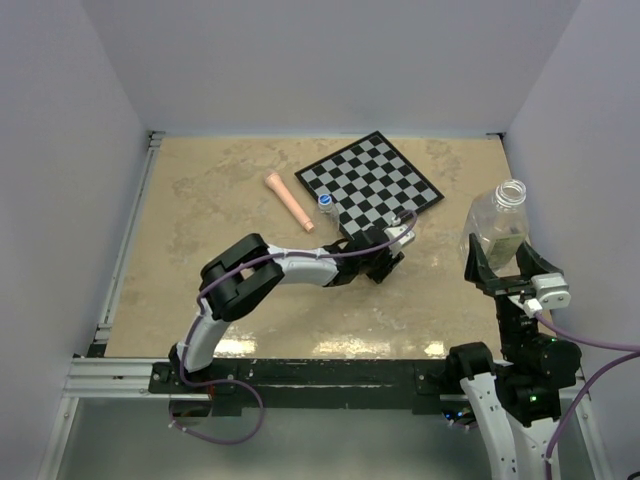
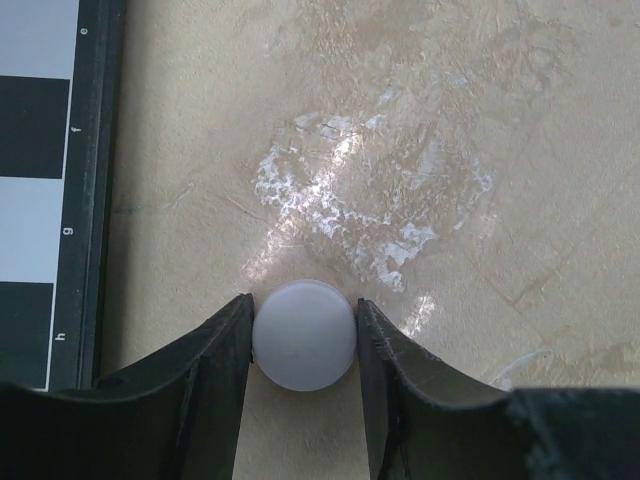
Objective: Screw on the bottle caps
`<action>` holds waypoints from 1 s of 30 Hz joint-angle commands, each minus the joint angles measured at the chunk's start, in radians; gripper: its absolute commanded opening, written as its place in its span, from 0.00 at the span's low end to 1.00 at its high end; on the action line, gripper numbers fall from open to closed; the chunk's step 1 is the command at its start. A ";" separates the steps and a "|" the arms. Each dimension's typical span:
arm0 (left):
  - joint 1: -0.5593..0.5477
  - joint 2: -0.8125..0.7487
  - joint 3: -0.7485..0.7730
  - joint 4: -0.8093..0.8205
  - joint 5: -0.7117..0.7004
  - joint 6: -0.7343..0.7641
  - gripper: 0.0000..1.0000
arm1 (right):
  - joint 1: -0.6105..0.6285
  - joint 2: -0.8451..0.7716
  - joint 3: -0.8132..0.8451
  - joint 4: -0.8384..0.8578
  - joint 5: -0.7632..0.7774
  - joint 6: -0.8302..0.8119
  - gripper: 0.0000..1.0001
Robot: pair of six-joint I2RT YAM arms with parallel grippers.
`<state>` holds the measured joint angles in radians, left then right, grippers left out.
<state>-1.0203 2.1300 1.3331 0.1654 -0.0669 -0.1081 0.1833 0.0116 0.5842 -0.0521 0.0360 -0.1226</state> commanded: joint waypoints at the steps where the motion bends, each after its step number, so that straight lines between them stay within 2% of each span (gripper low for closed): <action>1: 0.005 -0.028 0.002 -0.060 0.062 -0.051 0.40 | 0.007 -0.033 0.002 0.047 0.021 0.011 0.18; 8: 0.005 -0.165 -0.078 -0.043 0.091 -0.080 0.24 | 0.007 -0.030 0.005 0.046 0.007 0.008 0.18; 14: 0.032 -0.407 -0.227 -0.017 0.139 -0.105 0.16 | 0.005 0.005 0.011 0.069 -0.057 -0.022 0.19; 18: 0.083 -0.579 -0.311 -0.018 0.254 -0.116 0.13 | 0.007 0.063 0.032 0.072 -0.175 -0.072 0.19; 23: 0.189 -0.803 -0.409 -0.027 0.406 -0.159 0.11 | 0.013 0.126 0.045 0.067 -0.338 -0.184 0.06; 25: 0.227 -0.876 -0.417 -0.073 0.415 -0.147 0.11 | 0.034 0.171 0.072 0.026 -0.363 -0.242 0.02; 30: 0.304 -1.056 -0.445 -0.150 0.401 -0.123 0.10 | 0.131 0.408 0.242 -0.152 -0.415 -0.385 0.00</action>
<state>-0.7677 1.2003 0.9184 0.0608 0.2871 -0.2272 0.2504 0.2710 0.6842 -0.1078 -0.2893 -0.3611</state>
